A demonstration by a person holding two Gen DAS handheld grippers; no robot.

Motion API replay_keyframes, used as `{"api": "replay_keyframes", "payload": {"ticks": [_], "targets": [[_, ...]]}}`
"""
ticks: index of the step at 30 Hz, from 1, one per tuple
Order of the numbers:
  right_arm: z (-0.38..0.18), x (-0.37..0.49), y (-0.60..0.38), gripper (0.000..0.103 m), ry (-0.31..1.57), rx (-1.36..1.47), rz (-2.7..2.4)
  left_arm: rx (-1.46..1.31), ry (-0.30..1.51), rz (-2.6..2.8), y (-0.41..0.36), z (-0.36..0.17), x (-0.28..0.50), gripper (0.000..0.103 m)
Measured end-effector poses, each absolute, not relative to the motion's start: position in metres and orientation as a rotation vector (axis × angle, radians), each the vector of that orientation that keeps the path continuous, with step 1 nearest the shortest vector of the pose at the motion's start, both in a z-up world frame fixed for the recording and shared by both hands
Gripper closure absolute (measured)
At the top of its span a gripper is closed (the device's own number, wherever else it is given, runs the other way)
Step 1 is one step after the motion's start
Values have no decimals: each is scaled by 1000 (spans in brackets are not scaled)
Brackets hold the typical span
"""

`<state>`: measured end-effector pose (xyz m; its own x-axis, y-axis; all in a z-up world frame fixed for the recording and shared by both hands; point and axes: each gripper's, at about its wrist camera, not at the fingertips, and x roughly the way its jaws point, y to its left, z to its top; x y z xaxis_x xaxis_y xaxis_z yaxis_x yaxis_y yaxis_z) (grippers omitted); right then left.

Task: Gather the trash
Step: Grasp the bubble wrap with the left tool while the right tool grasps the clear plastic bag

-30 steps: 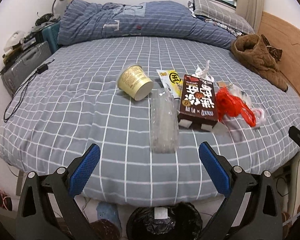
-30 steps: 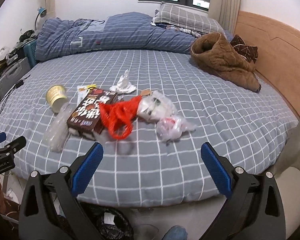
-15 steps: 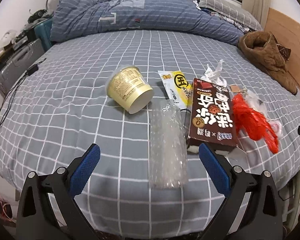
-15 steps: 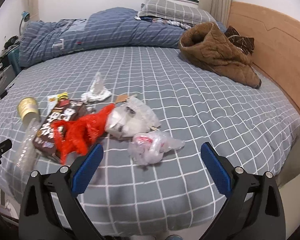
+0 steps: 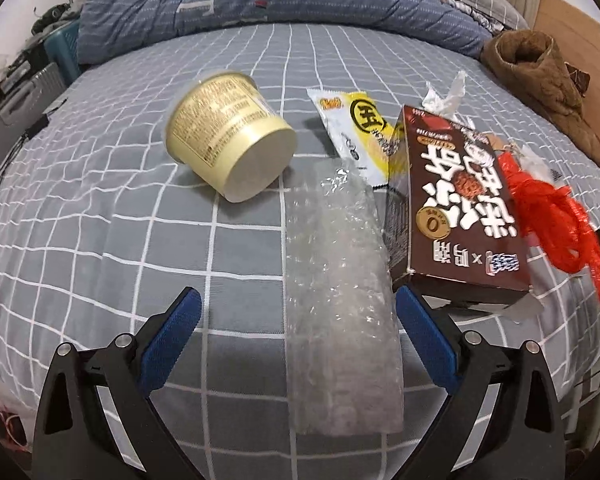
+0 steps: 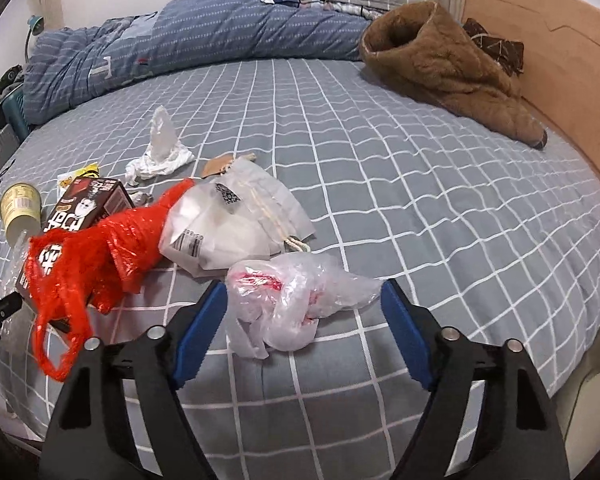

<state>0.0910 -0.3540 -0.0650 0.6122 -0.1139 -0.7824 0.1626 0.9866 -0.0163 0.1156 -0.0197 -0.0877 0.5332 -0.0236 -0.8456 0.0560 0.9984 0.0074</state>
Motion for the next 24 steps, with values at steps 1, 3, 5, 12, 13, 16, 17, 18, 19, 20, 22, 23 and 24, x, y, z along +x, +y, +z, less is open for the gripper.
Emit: {"api": "replay_keyframes", "payload": {"ticks": [1, 3, 5, 12, 13, 16, 17, 18, 19, 20, 22, 23, 24], "targets": [[-68, 93, -355, 32, 906, 60, -158, 36, 1009, -50, -20, -89, 116, 9], [-73, 97, -356, 33, 914, 72, -144, 32, 1018, -57, -21, -93, 118, 12], [-75, 100, -354, 36, 920, 77, -129, 26, 1027, -72, -22, -95, 121, 17], [-84, 114, -343, 57, 964, 58, -93, 9, 1075, -118, -29, -106, 130, 54], [-85, 115, -342, 58, 970, 53, -90, 18, 1074, -122, -30, -106, 130, 61], [-85, 117, -342, 62, 974, 60, -96, 33, 1066, -124, -32, -105, 129, 69], [-85, 117, -343, 62, 974, 63, -96, 32, 1064, -125, -32, -104, 129, 70], [-85, 117, -343, 62, 973, 64, -97, 28, 1058, -123, -31, -102, 129, 71], [-84, 116, -343, 62, 971, 68, -100, 26, 1056, -123, -31, -100, 128, 72], [-84, 116, -343, 63, 969, 69, -102, 24, 1054, -123, -31, -99, 128, 72], [-83, 114, -342, 63, 964, 74, -106, 23, 1050, -124, -30, -96, 128, 73], [-82, 113, -342, 64, 964, 76, -106, 25, 1048, -125, -29, -95, 127, 73], [-81, 112, -342, 64, 963, 74, -106, 27, 1045, -125, -29, -93, 125, 73]]}}
